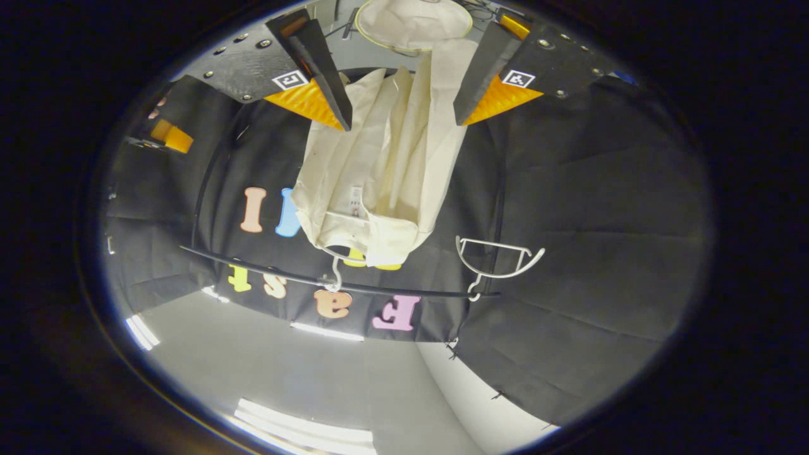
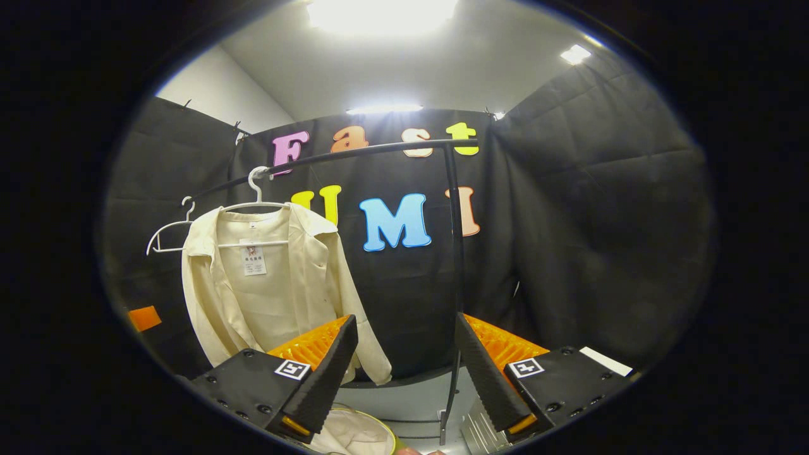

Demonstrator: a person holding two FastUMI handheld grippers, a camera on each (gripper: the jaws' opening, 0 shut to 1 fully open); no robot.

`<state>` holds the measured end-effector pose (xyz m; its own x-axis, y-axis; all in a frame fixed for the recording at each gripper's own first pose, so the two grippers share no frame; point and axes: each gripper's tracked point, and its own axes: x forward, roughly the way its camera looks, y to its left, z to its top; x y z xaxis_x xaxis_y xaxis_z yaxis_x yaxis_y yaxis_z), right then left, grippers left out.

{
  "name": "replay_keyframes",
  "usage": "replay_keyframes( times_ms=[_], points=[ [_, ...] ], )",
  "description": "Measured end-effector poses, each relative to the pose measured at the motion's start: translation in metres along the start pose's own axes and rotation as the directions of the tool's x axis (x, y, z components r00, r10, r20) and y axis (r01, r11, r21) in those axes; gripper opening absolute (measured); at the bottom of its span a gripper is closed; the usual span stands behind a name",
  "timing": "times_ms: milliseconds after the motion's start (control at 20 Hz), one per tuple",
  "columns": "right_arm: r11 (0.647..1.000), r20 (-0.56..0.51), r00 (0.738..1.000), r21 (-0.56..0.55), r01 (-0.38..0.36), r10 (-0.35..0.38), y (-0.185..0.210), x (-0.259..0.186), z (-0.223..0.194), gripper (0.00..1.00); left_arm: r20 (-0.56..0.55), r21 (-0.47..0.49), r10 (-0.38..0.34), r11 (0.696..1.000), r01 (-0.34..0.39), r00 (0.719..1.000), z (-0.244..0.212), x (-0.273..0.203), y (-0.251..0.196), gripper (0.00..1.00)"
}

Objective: Grasp the clothes on the hanger with both hands and then place them into the laundry hamper below.

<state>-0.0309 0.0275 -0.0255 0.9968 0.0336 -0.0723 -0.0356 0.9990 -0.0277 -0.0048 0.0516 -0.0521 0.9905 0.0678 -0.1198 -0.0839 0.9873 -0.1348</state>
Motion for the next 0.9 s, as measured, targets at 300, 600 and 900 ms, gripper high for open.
replay_keyframes(
  times_ms=[300, 600, 900],
  points=[
    [0.998, -0.037, 0.999, -0.051, -0.028, 0.026, 0.003, -0.005, -0.006, 0.98, 0.035, 0.013, -0.007, 1.0, 0.007, 0.999, 0.014, 0.008, -0.008, 0.95],
    [0.999, -0.021, 1.0, -0.042, -0.023, 0.023, -0.003, 0.016, 0.001, 0.98, 0.051, 0.062, -0.044, 0.997, 0.041, 0.998, 0.027, 0.04, -0.037, 0.94],
    [0.997, -0.027, 0.997, -0.015, -0.076, 0.075, 0.009, 0.066, 0.0, 0.98, 0.071, 0.094, 0.004, 0.995, -0.011, 0.997, 0.047, 0.093, -0.054, 0.93]
  ],
)
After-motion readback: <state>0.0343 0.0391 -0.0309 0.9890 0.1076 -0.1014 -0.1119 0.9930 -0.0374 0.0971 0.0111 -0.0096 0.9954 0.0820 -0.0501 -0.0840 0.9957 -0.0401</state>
